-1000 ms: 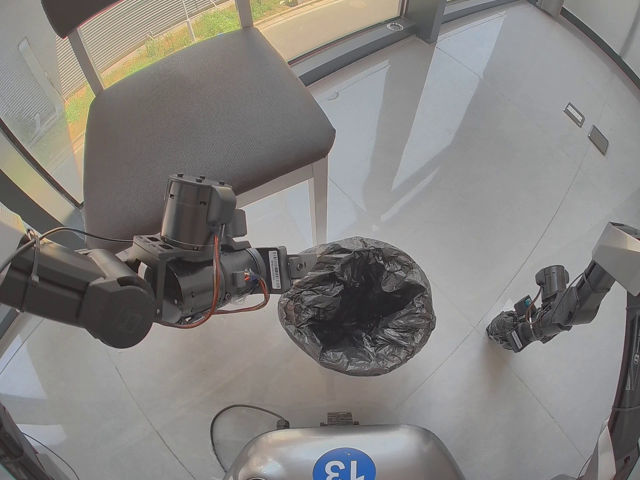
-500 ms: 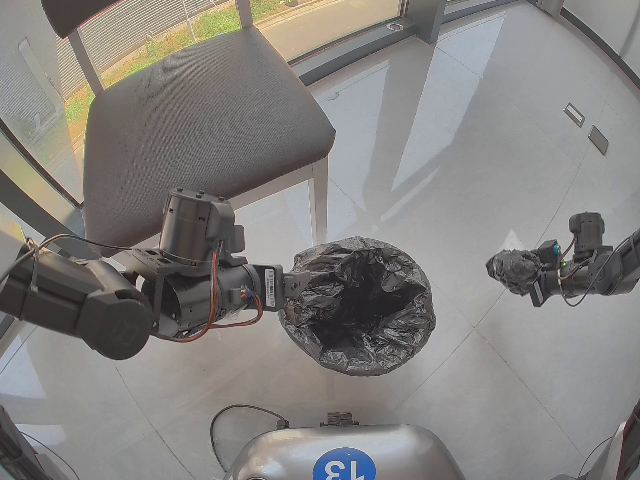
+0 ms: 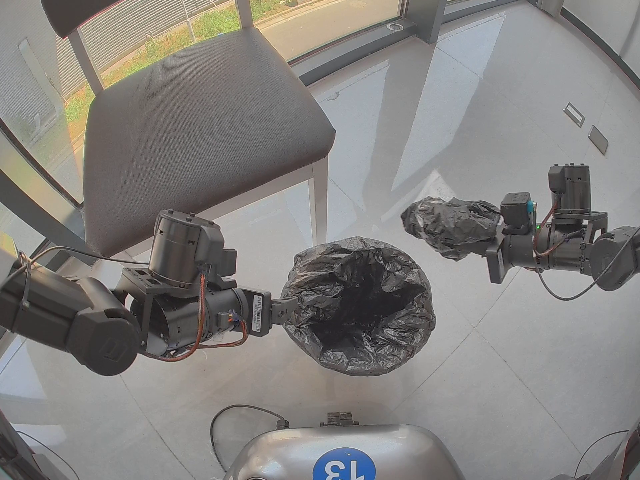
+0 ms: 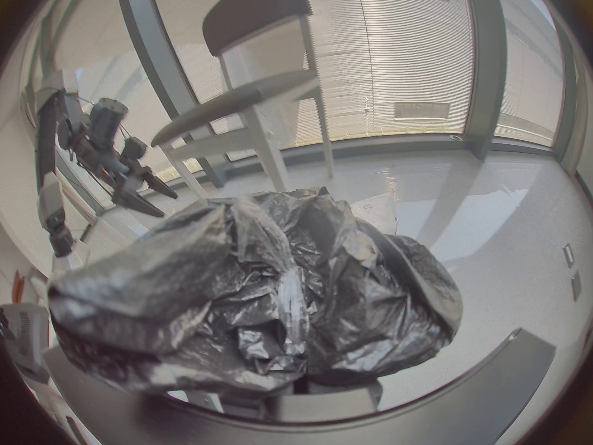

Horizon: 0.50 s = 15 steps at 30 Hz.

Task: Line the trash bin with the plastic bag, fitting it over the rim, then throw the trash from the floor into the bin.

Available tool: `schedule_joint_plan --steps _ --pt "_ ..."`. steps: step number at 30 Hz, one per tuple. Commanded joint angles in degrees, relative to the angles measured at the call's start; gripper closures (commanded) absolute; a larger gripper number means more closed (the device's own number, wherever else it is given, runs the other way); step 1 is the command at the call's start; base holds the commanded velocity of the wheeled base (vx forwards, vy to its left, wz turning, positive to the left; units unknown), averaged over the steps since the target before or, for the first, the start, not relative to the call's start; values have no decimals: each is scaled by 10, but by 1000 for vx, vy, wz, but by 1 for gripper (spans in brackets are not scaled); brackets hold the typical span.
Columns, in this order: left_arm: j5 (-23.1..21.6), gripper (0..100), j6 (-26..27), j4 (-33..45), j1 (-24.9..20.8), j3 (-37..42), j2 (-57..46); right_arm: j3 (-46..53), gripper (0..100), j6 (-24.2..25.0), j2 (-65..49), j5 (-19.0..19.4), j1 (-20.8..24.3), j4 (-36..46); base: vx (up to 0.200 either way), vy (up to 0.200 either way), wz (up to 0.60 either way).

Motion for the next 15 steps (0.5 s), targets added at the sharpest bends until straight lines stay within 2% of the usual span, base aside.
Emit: schedule_joint_plan --steps 1,6,10,15 --pt "5 0 10 1 16 10 -11 -23 100 40 2 3 77 -17 0 0 0" --pt "7 0 50 -3 47 50 -33 -20 100 82 4 3 135 -19 0 0 0" --pt "7 0 51 -5 47 58 -43 6 100 81 17 3 157 -17 0 0 0" --pt "7 0 50 -5 49 55 -44 9 100 75 40 3 163 1 0 0 0"
